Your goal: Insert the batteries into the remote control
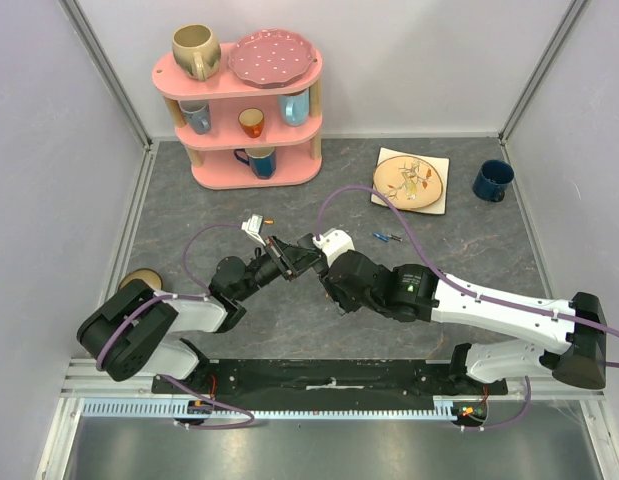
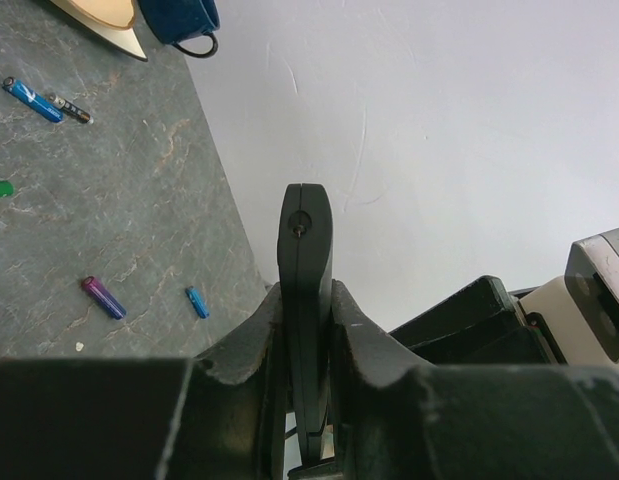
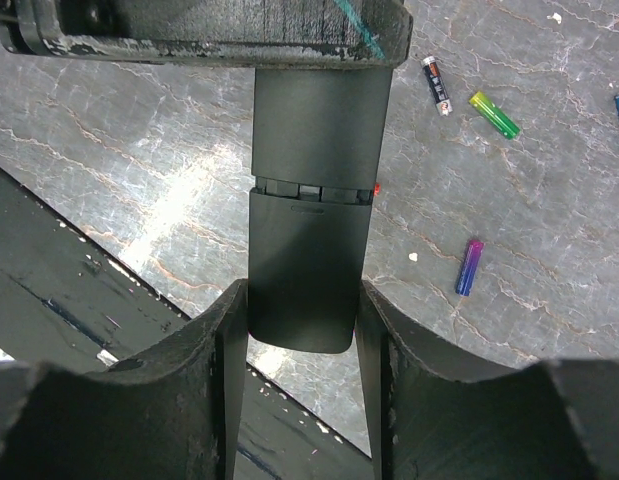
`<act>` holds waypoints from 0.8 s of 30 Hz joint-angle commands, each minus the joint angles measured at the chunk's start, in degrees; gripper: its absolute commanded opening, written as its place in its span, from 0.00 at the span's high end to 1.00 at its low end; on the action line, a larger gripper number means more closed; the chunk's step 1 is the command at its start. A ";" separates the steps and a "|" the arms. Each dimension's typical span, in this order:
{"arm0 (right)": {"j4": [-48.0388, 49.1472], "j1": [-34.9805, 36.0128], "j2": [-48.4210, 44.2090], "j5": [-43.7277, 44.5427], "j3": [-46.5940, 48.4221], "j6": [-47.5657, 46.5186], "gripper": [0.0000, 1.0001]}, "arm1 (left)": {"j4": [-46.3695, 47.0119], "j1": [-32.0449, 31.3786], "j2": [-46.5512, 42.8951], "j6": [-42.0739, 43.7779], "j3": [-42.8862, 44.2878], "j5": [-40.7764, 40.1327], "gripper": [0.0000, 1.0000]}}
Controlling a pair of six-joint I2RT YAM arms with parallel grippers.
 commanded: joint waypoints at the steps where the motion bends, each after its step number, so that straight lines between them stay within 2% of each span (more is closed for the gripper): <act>1: 0.97 0.33 -0.86 -0.21 2.11 -0.80 0.54 | 0.01 0.18 -1.74 1.24 0.58 0.36 0.98; 8: 0.27 0.33 -1.92 -0.56 2.99 -0.72 0.56 | -6.85 0.18 -4.46 4.93 1.19 -0.87 0.98; 24: 0.09 0.33 -4.38 -3.11 2.73 -0.10 0.56 | -9.75 0.88 -4.73 6.69 1.28 -1.93 0.98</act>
